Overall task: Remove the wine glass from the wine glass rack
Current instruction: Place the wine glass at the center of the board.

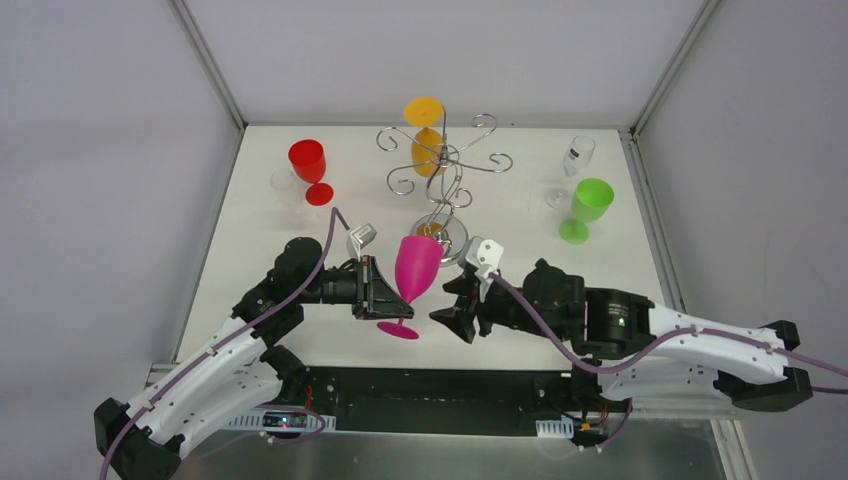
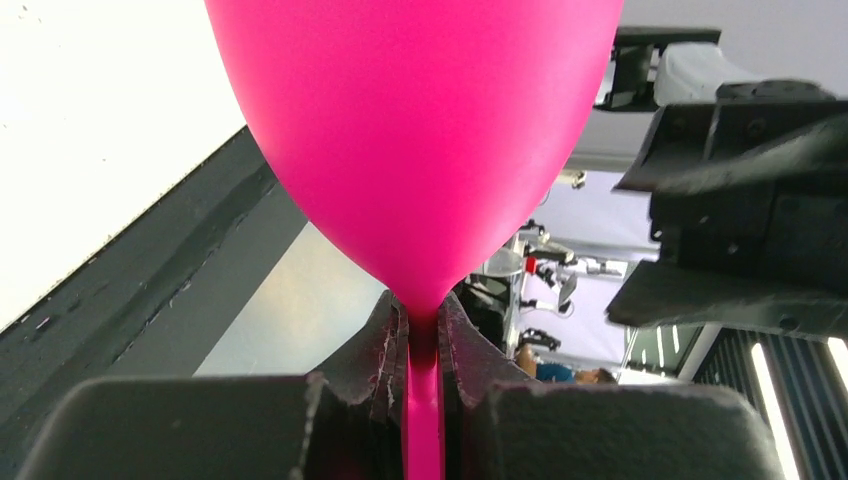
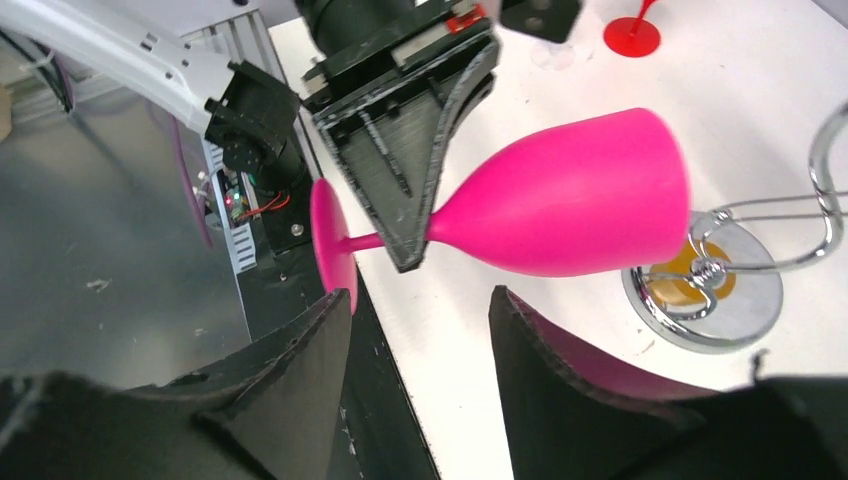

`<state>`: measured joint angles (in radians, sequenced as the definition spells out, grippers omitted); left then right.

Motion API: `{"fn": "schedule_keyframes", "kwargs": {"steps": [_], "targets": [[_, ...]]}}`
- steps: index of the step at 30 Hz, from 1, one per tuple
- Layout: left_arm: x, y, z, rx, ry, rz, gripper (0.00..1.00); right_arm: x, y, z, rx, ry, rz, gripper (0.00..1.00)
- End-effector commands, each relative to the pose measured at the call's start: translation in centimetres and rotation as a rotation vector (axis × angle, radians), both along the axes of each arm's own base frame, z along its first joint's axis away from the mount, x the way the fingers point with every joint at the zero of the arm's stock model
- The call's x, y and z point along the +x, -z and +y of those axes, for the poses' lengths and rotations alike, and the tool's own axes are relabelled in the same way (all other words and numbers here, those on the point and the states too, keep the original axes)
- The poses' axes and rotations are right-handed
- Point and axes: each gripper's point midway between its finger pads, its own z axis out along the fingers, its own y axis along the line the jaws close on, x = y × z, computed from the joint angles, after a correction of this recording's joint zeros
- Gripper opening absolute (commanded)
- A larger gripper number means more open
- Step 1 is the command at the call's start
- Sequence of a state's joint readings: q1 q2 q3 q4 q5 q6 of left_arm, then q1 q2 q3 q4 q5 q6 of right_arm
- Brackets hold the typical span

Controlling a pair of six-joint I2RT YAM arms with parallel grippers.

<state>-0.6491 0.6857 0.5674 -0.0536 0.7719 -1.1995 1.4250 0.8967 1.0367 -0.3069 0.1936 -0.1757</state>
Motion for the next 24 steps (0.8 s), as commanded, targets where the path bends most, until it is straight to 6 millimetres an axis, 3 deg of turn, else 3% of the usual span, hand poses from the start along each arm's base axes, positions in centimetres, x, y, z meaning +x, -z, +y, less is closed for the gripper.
{"fn": "schedule_keyframes", "kwargs": {"steps": [1,5,9,18,24], "targets": [[-2.6,-1.5,0.2,-0.033,0.157,-0.108,0.00,1.2,-3.6,-1.8,0.114,0.139,0.067,0.56],[-3.7,-0.9,0.6,-0.013,0.232,-0.145,0.00,1.8,-5.6,-3.0,0.188,0.208,0.125,0.57],[-4.7,-0.8,1.0,-0.026,0.298,-0.177,0.00,2.4,-6.3,-3.7,0.164,0.265,0.189,0.57],[-7.7,-3.6,2.5,-0.114,0.421,-0.361,0.00,3.8,-7.7,-3.7,0.149,0.264,0.475,0.58],[-8.9,-5.2,3.3,-0.157,0.457,-0.449,0.00,3.4,-8.2,-2.9,0.180,0.125,0.672,0.58]]}}
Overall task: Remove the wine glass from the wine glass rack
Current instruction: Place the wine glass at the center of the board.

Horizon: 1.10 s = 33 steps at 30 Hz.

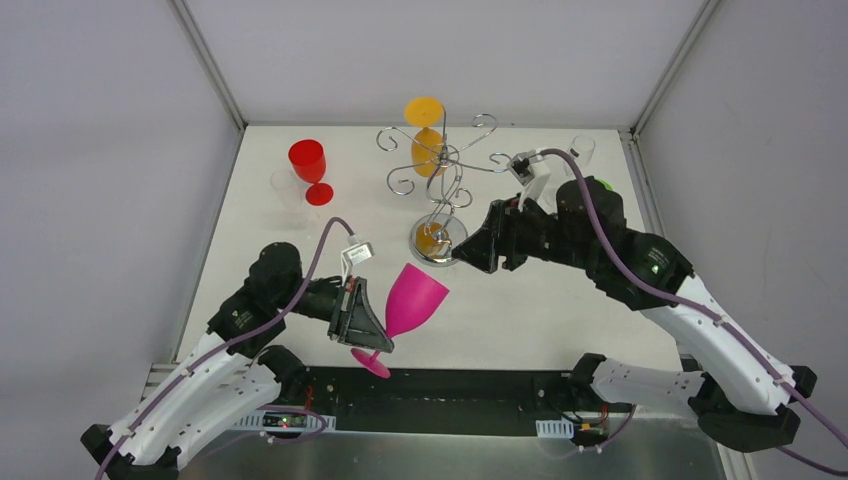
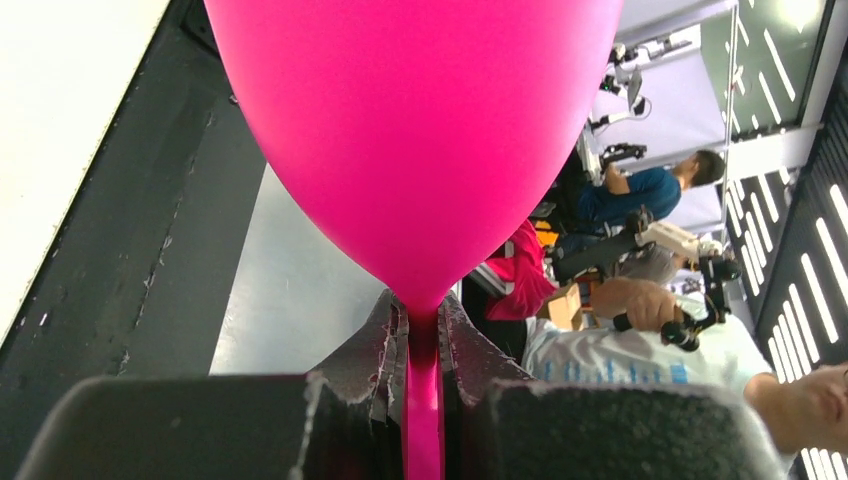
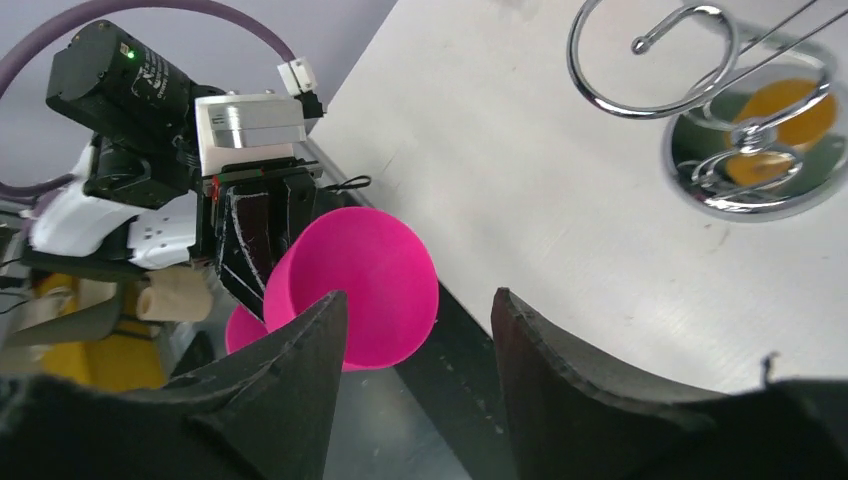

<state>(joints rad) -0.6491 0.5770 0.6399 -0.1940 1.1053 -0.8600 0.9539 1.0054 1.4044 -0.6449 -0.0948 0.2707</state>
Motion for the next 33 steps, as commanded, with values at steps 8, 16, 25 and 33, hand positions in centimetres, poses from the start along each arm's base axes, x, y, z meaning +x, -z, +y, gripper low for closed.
{"fn": "schedule_keyframes", "kwargs": {"steps": [8,16,25,33], "targets": [[-2.4,-3.1,1.1,-0.091,0.112,-0.149,0.00,-5.7,-3.6,2.6,0.215,-0.402,0.183,0.57],[-2.3,-2.9,1.1,-0.084,0.117,-0.157,0.00,-6.0,-3.2,3.7,0.225,-0.473,0.226,0.57],[-2.3,-2.7,1.1,-0.079,0.114,-0.158,0.00,-6.6,-2.5,4.8,0.243,-0.560,0.288,0.53],[-2.3,-2.5,1.1,-0.074,0.119,-0.156,0.00,-8.0,-2.0,5.3,0.235,-0.662,0.334,0.46]]}}
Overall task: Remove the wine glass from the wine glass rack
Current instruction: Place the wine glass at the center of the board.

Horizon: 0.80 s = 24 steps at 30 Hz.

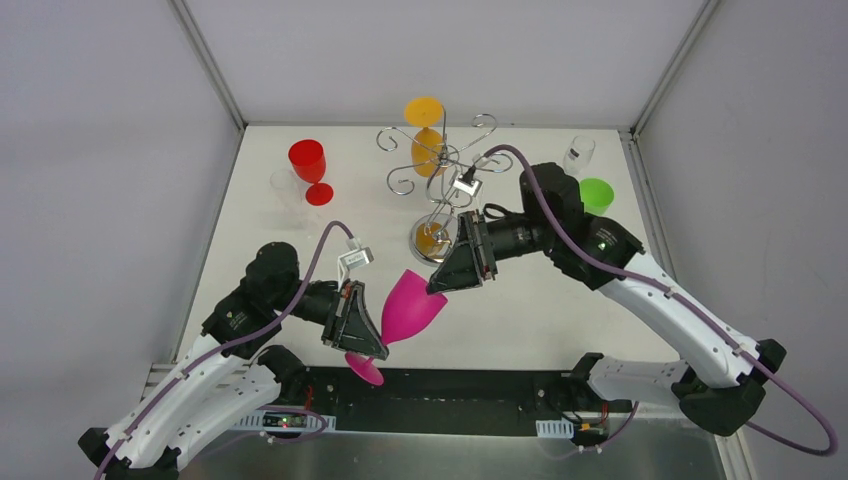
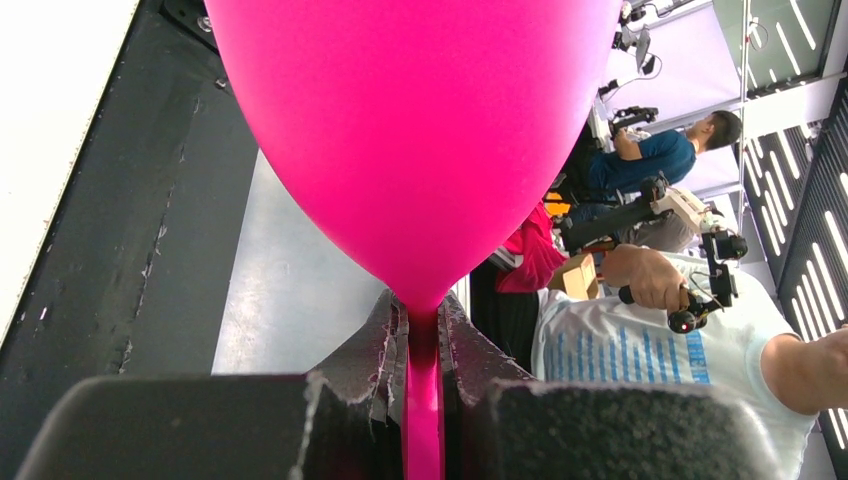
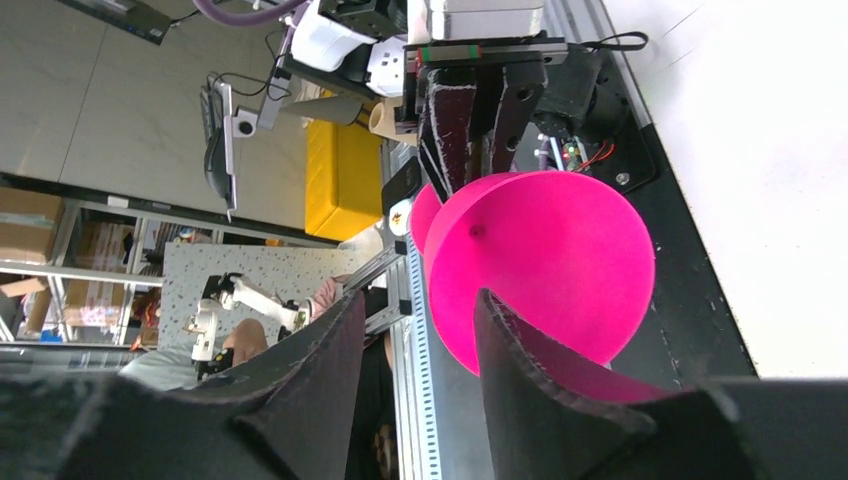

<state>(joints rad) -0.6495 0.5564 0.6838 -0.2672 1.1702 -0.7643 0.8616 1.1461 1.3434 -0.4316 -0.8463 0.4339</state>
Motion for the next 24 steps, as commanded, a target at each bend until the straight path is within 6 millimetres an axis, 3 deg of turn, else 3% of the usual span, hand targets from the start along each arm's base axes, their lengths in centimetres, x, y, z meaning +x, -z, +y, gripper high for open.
{"fn": "schedule_keyframes", "kwargs": {"steps": [1,13,24], "targets": [[-0.7,-1.6,0.2,-0.049,0.048,-0.077,0.00,-1.4,-1.3,0.4,0.060,-0.100,-0.013,0.45],[-0.9,-1.6,0.4,-0.045,0.049,-0.081,0.00,-2.5,-0.1,1.1,0.031,-0.169,0.010,0.32],[-0.7,-1.2,0.4,-0.033,0.035,-0.087,0.00,-3.0,0.9,1.1,0.004,-0.192,0.033,0.04]]}}
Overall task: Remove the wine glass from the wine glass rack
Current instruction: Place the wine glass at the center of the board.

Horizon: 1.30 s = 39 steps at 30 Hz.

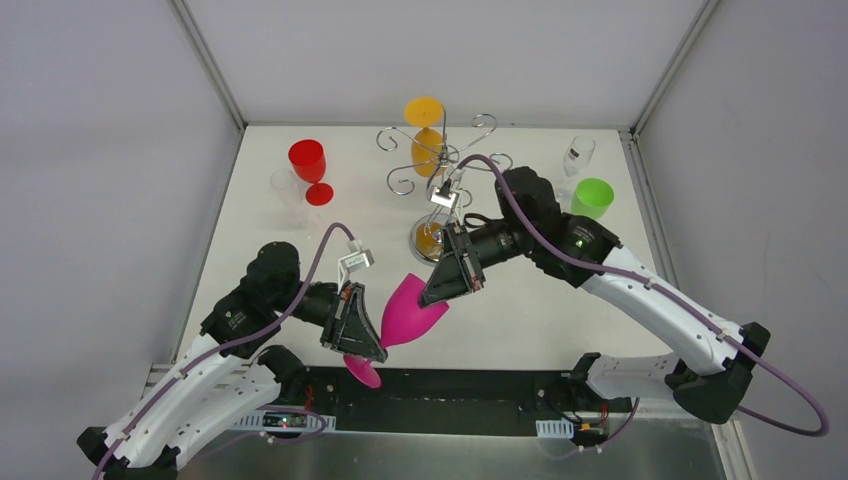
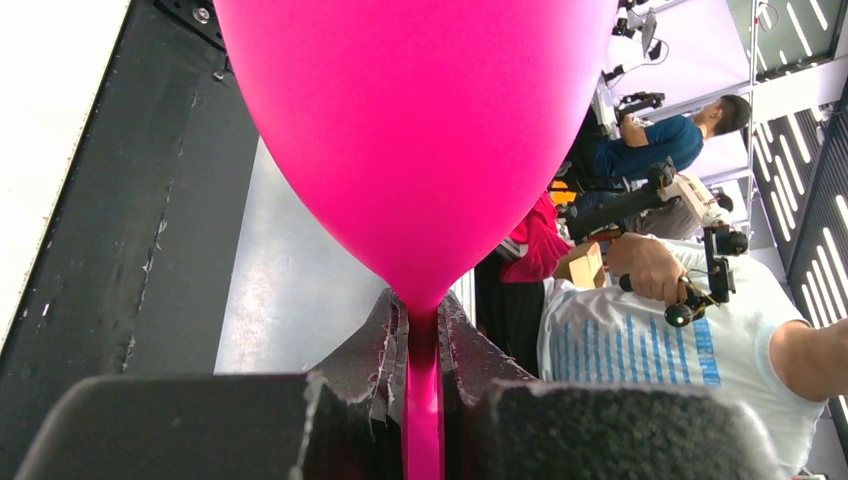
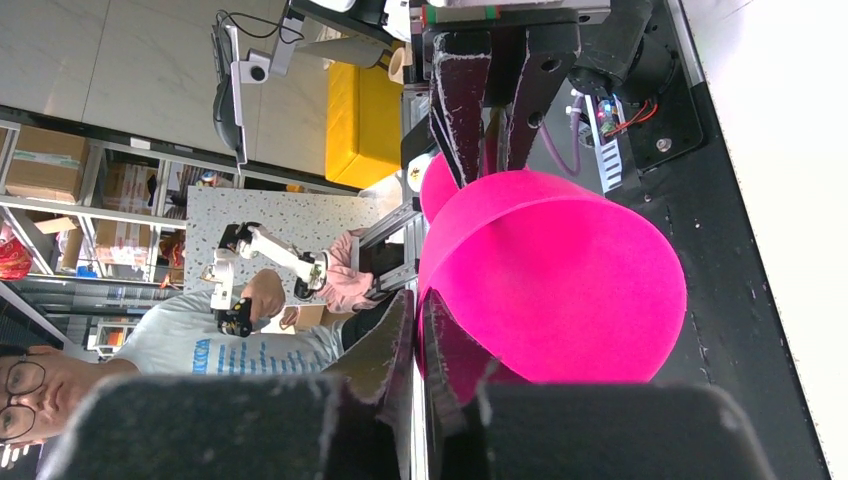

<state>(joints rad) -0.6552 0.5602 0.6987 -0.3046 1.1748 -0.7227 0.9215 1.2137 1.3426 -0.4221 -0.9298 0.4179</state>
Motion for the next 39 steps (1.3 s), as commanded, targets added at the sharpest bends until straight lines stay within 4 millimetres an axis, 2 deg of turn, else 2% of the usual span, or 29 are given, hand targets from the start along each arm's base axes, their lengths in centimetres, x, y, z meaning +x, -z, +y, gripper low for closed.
{"fn": "schedule_keyframes", "kwargs": {"steps": [1,12,18,22,28,34,39], "targets": [[-0.3,-1.3,0.2,-0.036,0.014,-0.067,0.02,-1.0,-0.4,-0.2,0.032,-0.054,-0.010,0.00],[0.4,-0.8,-0.1,-0.019,-0.023,-0.071,0.30,-1.3,-0.1,-0.7,0.036,-0.056,-0.026,0.00],[0.8,-0.5,-0.2,-0.002,-0.043,-0.070,0.32,-1.6,0.7,-1.5,0.017,-0.052,-0.045,0.00],[1.6,-0.1,-0.3,0.045,-0.088,-0.084,0.34,-1.4,1.7,-3.1,-0.038,0.004,-0.096,0.00],[3.4,0.8,-0.3,0.111,-0.180,-0.130,0.38,1.1,4.9,-7.0,-0.225,0.199,-0.125,0.00],[5.4,1.6,-0.1,0.177,-0.282,-0.168,0.46,5.4,7.1,-11.3,-0.379,0.451,-0.144,0.00],[6.3,1.8,0.4,0.208,-0.340,-0.199,0.52,8.4,9.4,-14.7,-0.552,0.620,-0.130,0.00]]}}
